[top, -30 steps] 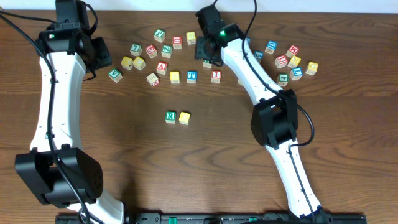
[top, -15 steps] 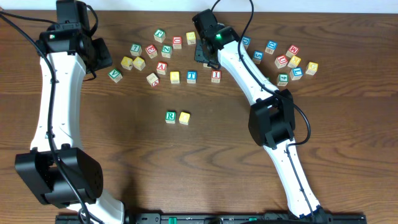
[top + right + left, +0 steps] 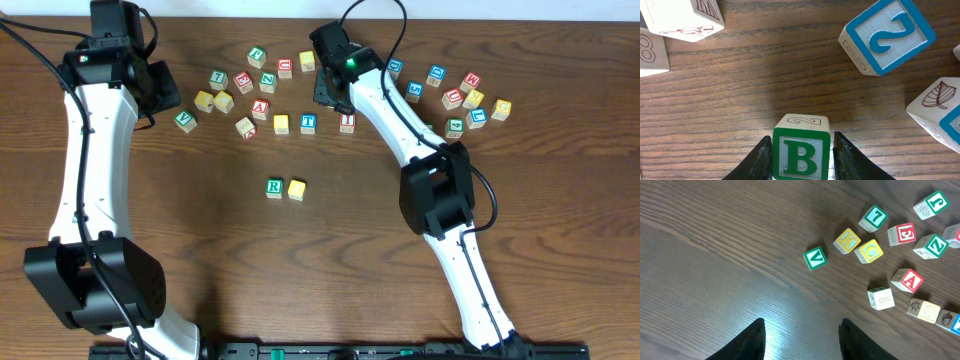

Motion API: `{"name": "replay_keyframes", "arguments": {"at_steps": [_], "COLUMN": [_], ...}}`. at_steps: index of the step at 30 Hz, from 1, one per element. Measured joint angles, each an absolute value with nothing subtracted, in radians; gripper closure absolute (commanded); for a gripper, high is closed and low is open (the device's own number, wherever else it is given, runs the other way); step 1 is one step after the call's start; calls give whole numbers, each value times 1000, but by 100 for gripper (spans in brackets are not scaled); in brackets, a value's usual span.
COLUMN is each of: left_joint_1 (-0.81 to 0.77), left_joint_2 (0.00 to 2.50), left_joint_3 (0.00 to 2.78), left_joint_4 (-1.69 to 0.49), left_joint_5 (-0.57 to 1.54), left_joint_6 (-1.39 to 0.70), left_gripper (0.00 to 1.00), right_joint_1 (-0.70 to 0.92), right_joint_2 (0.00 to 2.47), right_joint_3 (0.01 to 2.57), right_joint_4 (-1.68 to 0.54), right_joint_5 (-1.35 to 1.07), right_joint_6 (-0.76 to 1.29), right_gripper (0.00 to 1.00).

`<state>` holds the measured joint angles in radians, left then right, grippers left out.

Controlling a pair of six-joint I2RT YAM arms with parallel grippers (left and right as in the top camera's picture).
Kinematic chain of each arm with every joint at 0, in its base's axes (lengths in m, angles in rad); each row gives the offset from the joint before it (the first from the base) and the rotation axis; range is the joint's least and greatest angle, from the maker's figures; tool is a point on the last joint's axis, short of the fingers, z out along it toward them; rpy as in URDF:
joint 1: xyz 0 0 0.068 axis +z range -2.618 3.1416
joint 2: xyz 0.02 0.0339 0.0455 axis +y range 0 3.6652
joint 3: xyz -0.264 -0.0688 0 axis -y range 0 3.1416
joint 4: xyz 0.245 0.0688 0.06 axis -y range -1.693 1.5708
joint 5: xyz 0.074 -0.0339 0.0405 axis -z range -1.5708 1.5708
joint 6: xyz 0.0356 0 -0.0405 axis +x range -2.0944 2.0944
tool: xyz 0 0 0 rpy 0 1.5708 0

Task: Spell out ROBOT
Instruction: 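Lower and close the right gripper on the green B block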

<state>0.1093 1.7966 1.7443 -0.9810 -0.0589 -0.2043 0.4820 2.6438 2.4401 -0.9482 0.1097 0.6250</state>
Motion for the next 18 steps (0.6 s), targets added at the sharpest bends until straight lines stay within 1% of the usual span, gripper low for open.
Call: {"name": "replay_keyframes", "arguments": {"at_steps": [18], "left_joint_1": [109], "left_joint_2": [1797], "left_joint_3": [1744], "left_joint_4": [-979], "left_joint_5": [-59], "left_joint_6": [-204], "left_gripper": [53], "right_joint_1": [482], "right_joint_2": [2644], "right_joint_3": [2439], "right_joint_4": [-960], "right_joint_5": [110], "right_joint_6": [625], "right_gripper": [67]}}
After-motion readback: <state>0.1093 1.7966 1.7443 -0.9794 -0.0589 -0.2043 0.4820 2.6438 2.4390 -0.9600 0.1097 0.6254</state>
